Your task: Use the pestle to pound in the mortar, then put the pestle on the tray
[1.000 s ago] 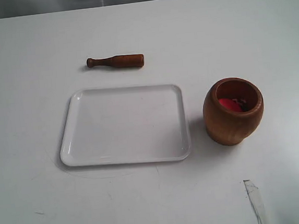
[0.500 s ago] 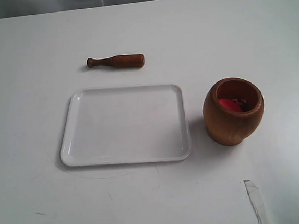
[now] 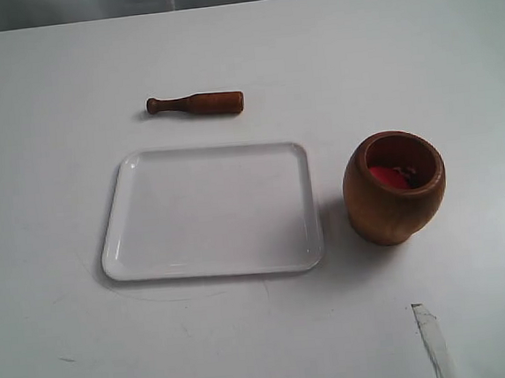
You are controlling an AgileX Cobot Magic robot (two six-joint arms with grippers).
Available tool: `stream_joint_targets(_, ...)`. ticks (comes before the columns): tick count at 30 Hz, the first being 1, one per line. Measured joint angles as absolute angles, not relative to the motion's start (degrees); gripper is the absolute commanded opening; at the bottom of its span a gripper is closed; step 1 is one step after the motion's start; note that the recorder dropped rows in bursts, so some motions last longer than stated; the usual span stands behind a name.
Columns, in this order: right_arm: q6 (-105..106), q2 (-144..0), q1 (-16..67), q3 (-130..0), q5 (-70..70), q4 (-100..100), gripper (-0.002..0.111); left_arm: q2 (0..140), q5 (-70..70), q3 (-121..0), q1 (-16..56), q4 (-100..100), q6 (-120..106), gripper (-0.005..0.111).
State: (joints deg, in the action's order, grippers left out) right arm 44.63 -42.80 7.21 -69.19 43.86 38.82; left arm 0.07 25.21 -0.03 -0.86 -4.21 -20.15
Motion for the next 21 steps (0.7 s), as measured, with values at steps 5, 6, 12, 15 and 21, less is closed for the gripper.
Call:
stream_joint_targets(5,49.9,-58.8,7.2,-79.1,57.6,47.9,0.0,0.1,25.2,0.0,-0.9,-4.2,-20.1,0.0)
stream_joint_targets(6,50.2,-62.1,7.2,-80.9,59.3,48.4,0.0,0.1,25.2,0.0,-0.9,-4.2,-20.1,0.0)
stream_joint_targets(12,51.5,-77.3,9.3,-87.7,62.0,45.6,0.0,0.1,25.2,0.0,-0.9,-4.2,-20.1,0.0)
stream_joint_targets(15,51.7,-83.6,15.1,-90.2,60.2,39.3,0.0,0.1,25.2,0.0,-0.9,-4.2,-20.1,0.0)
stream_joint_targets(21,51.9,-96.9,28.1,-96.0,52.9,26.4,0.0,0.1,25.2,0.0,-0.9,-4.2,-20.1,0.0)
